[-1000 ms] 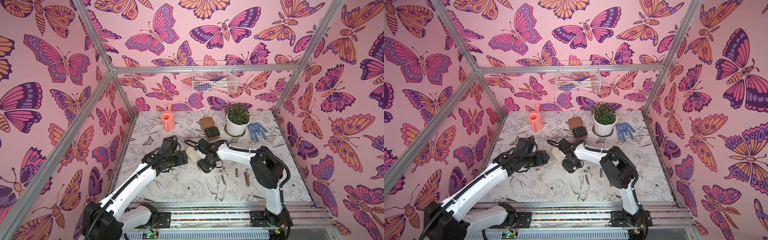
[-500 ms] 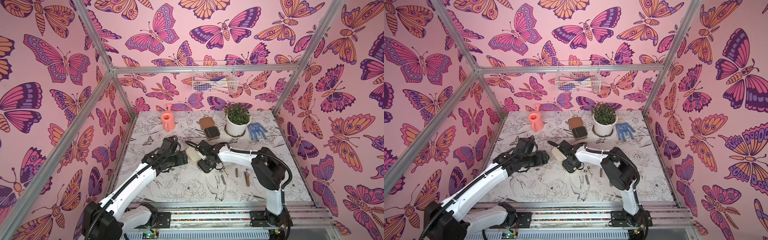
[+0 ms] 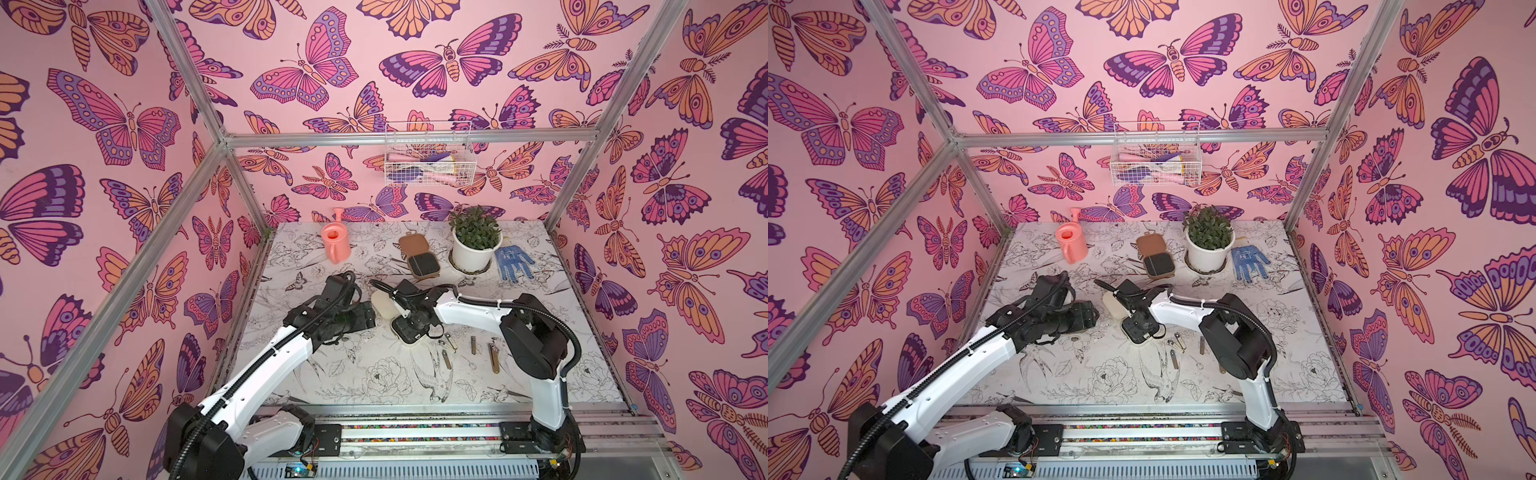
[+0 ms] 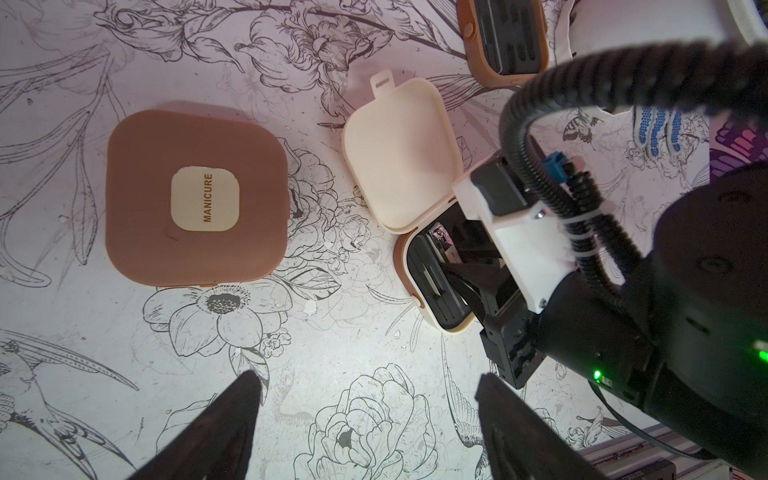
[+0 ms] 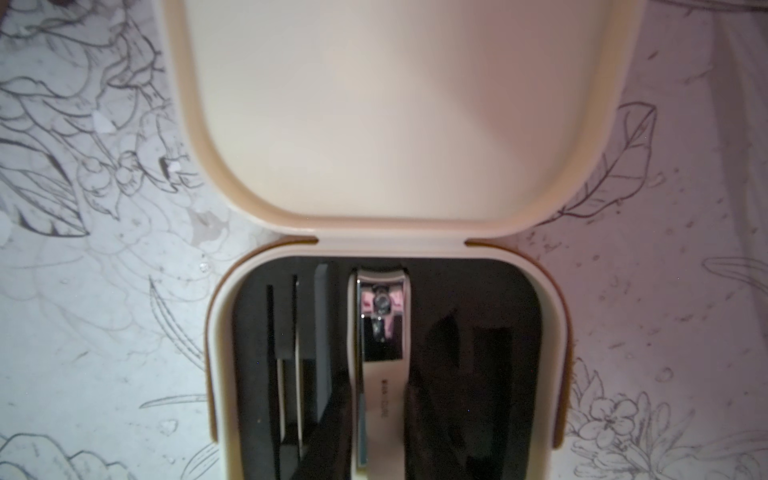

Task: Organize nail clipper sets
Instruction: Place the nail clipper in the storage box.

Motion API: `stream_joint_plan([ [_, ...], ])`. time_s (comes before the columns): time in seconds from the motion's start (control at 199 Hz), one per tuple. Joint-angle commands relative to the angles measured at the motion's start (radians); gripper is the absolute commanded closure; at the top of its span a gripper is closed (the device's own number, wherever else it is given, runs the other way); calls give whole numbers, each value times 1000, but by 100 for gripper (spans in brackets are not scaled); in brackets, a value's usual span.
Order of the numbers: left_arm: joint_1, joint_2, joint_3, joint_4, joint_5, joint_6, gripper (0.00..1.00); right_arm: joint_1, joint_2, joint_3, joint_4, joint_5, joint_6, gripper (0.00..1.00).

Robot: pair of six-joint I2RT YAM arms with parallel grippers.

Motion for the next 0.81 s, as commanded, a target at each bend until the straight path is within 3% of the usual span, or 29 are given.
stream_joint_plan([
  [0.0, -3, -6, -13, -6, 5, -8, 16, 7, 139, -48, -86, 15, 12, 95],
  [0.161, -3, -7, -11, -6, 7, -5, 16, 7, 115, 18, -145, 36, 9, 82],
  [0.549, -3, -4, -11, -7, 4, -2, 16, 7, 74, 111, -215, 33, 10, 68],
  [0.801, -3, -3, -14, -7, 1, -2, 16, 7, 50, 115, -211, 3, 26, 66],
])
